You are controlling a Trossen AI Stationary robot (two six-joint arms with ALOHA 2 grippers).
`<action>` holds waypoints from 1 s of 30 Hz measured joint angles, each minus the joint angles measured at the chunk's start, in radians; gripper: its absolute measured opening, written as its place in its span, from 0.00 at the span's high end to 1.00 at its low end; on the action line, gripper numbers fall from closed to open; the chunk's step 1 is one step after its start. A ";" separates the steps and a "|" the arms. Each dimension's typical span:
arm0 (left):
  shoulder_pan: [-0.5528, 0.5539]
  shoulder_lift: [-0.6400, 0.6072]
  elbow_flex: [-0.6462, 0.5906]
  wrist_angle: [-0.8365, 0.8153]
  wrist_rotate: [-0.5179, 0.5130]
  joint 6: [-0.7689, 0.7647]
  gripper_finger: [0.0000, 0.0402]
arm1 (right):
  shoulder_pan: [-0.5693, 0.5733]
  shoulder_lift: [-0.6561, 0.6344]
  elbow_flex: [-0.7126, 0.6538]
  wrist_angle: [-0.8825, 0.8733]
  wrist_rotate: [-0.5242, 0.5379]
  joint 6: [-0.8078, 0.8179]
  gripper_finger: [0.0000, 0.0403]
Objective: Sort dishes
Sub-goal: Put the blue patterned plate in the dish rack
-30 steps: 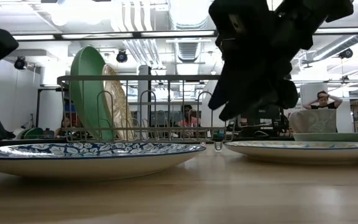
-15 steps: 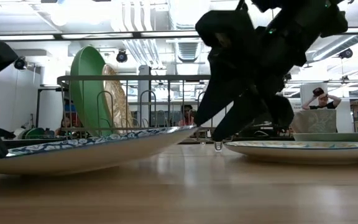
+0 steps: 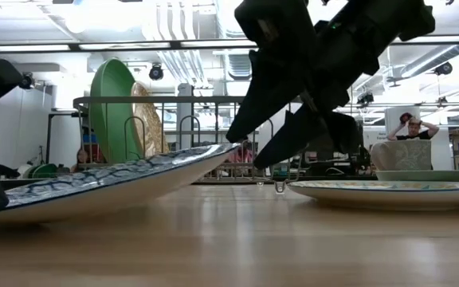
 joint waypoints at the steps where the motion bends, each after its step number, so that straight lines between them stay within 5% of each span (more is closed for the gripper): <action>1: 0.000 0.000 -0.004 0.010 -0.001 0.000 1.00 | 0.000 0.004 0.000 0.005 0.000 -0.001 0.44; 21: 0.000 -0.003 -0.045 0.083 -0.014 0.005 1.00 | -0.012 0.182 0.062 0.343 0.000 -0.094 0.49; 30: 0.000 -0.011 -0.047 0.094 -0.018 0.005 1.00 | -0.014 0.250 0.136 0.328 0.004 -0.121 0.64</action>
